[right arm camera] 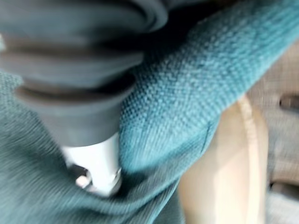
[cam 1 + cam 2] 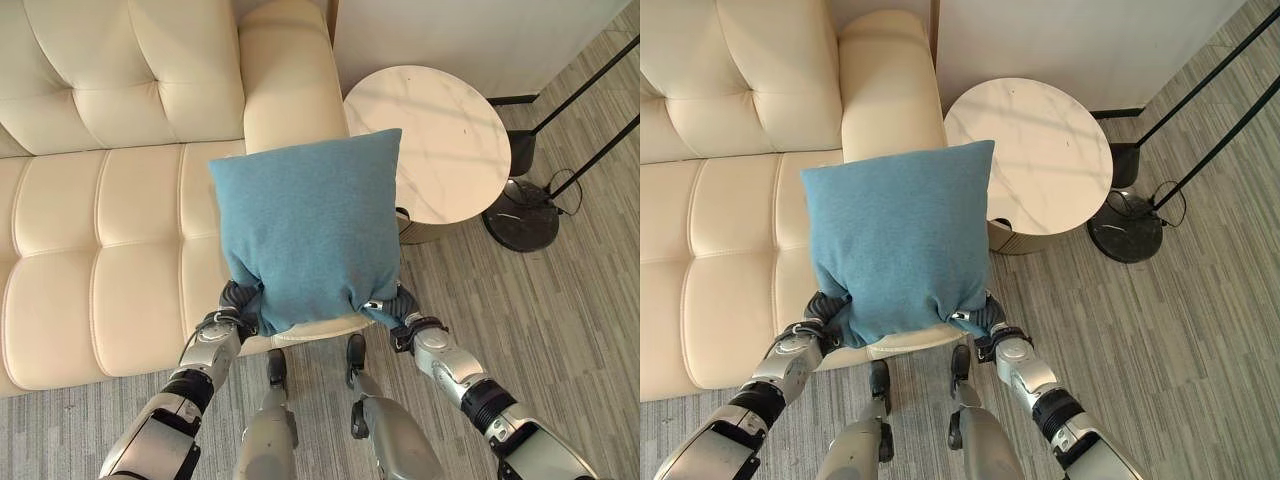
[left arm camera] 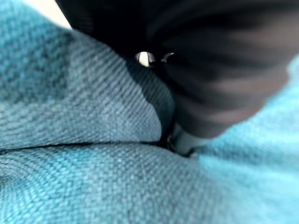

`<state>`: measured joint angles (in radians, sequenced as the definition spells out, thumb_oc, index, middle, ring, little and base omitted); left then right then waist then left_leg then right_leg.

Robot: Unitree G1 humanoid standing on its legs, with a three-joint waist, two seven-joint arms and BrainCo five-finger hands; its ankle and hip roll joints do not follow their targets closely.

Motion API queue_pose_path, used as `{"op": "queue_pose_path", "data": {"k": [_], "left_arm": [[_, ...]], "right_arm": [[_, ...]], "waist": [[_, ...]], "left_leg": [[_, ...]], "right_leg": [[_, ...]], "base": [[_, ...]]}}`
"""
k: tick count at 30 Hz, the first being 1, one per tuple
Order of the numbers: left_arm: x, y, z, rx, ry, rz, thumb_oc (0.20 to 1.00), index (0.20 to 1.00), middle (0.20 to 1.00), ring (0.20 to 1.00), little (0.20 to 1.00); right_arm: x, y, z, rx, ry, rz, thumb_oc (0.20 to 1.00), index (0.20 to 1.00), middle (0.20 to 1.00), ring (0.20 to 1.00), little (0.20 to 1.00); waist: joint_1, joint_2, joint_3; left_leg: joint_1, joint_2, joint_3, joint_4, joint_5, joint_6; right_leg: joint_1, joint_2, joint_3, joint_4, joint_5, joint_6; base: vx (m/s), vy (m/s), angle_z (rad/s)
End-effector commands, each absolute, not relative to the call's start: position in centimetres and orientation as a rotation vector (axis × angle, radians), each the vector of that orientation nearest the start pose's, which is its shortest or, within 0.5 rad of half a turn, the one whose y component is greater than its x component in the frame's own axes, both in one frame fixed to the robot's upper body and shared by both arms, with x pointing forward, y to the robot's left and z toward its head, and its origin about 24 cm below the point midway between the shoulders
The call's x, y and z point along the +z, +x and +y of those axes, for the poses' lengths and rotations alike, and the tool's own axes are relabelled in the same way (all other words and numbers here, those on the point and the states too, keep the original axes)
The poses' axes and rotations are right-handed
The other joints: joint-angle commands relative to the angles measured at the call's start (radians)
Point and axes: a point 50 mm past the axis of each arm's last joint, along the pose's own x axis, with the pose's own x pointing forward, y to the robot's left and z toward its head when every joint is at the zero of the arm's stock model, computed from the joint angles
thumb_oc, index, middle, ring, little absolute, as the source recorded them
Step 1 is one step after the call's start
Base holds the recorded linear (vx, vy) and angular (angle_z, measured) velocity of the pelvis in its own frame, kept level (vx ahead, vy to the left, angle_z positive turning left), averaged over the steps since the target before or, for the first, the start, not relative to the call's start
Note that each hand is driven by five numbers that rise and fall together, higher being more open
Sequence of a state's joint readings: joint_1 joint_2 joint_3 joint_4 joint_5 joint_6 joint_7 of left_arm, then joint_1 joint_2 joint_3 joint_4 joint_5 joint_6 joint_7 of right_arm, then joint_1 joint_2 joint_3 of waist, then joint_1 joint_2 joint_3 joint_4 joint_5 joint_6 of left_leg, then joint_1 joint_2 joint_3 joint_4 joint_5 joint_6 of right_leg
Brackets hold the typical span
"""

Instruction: Pick up all the scattered cushions and arrange them neatly on the sofa.

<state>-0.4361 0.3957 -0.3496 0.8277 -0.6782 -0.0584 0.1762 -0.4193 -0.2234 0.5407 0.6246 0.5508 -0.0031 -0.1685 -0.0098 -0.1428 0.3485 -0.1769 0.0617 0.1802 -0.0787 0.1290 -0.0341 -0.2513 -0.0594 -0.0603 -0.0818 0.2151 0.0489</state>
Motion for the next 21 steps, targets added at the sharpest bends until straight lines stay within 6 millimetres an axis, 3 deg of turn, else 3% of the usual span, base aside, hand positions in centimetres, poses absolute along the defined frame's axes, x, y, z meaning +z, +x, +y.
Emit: {"op": "queue_pose_path", "data": {"k": [1,6,9,12,13,14,18,21], "left_arm": [[-1.4,30.9,8.2,-0.252,-0.214,0.388,0.200,0.200,0.200,0.200,0.200],[-0.3,31.2,8.9,-0.202,-0.144,0.302,0.200,0.200,0.200,0.200,0.200],[1.1,31.4,10.0,-0.132,-0.147,0.211,0.200,0.200,0.200,0.200,0.200],[2.7,31.1,11.3,-0.045,-0.201,0.107,0.200,0.200,0.200,0.200,0.200],[4.2,30.4,12.4,-0.007,-0.238,0.013,0.200,0.200,0.200,0.200,0.200],[4.6,30.2,12.7,-0.004,-0.229,-0.009,0.200,0.200,0.200,0.200,0.200],[4.9,29.4,13.2,-0.022,-0.193,-0.031,0.200,0.200,0.200,0.200,0.200],[5.5,29.4,13.1,-0.042,-0.155,-0.061,0.200,0.200,0.200,0.200,0.200]], "right_arm": [[1.6,28.7,-1.6,0.569,0.083,0.238,0.200,0.200,0.200,0.200,0.200],[2.1,28.8,-2.2,0.511,0.086,0.185,0.200,0.200,0.200,0.200,0.200],[2.9,29.1,-3.7,0.418,0.157,0.128,0.200,0.200,0.200,0.200,0.200],[4.2,29.5,-6.3,0.270,0.272,0.041,0.200,0.200,0.200,0.200,0.200],[4.4,29.3,-8.6,0.166,0.254,-0.004,0.200,0.200,0.200,0.200,0.200],[4.1,29.2,-9.1,0.145,0.236,0.007,0.200,0.200,0.200,0.200,0.200],[3.2,28.7,-10.0,0.115,0.190,0.040,0.200,0.200,0.200,0.200,0.200],[3.6,28.6,-9.8,0.133,0.286,0.031,0.200,0.200,0.200,0.200,0.200]], "waist": [[0.018,0.017,0.014],[0.022,0.022,0.012],[0.022,0.023,0.007],[0.022,0.028,0.003],[0.019,0.033,-0.004],[0.020,0.035,-0.004],[0.023,0.042,-0.013],[0.026,0.040,-0.014]], "left_leg": [[-0.045,0.027,-0.069,0.037,-0.069,-0.029],[-0.045,0.027,-0.073,0.035,-0.070,-0.029],[-0.043,0.025,-0.076,0.033,-0.072,-0.027],[-0.035,0.020,-0.077,0.029,-0.076,-0.025],[-0.036,0.017,-0.079,0.026,-0.078,-0.022],[-0.036,0.016,-0.080,0.026,-0.079,-0.021],[-0.032,0.010,-0.082,0.026,-0.085,-0.016],[-0.032,0.008,-0.084,0.030,-0.089,-0.013]], "right_leg": [[0.006,-0.057,-0.001,0.121,-0.191,0.071],[0.008,-0.061,-0.006,0.118,-0.191,0.072],[0.013,-0.063,-0.008,0.114,-0.192,0.072],[0.019,-0.066,-0.012,0.113,-0.194,0.075],[0.019,-0.068,-0.012,0.110,-0.194,0.076],[0.020,-0.069,-0.013,0.109,-0.195,0.076],[0.027,-0.074,-0.015,0.105,-0.196,0.079],[0.030,-0.076,-0.013,0.104,-0.195,0.081]], "base": [[0.00,-0.033,0.03],[0.00,-0.007,0.03],[0.00,-0.008,0.03],[0.00,0.004,0.06],[-0.01,0.022,0.08],[-0.01,0.016,0.06],[-0.01,0.018,0.04],[-0.01,0.011,0.01]]}}
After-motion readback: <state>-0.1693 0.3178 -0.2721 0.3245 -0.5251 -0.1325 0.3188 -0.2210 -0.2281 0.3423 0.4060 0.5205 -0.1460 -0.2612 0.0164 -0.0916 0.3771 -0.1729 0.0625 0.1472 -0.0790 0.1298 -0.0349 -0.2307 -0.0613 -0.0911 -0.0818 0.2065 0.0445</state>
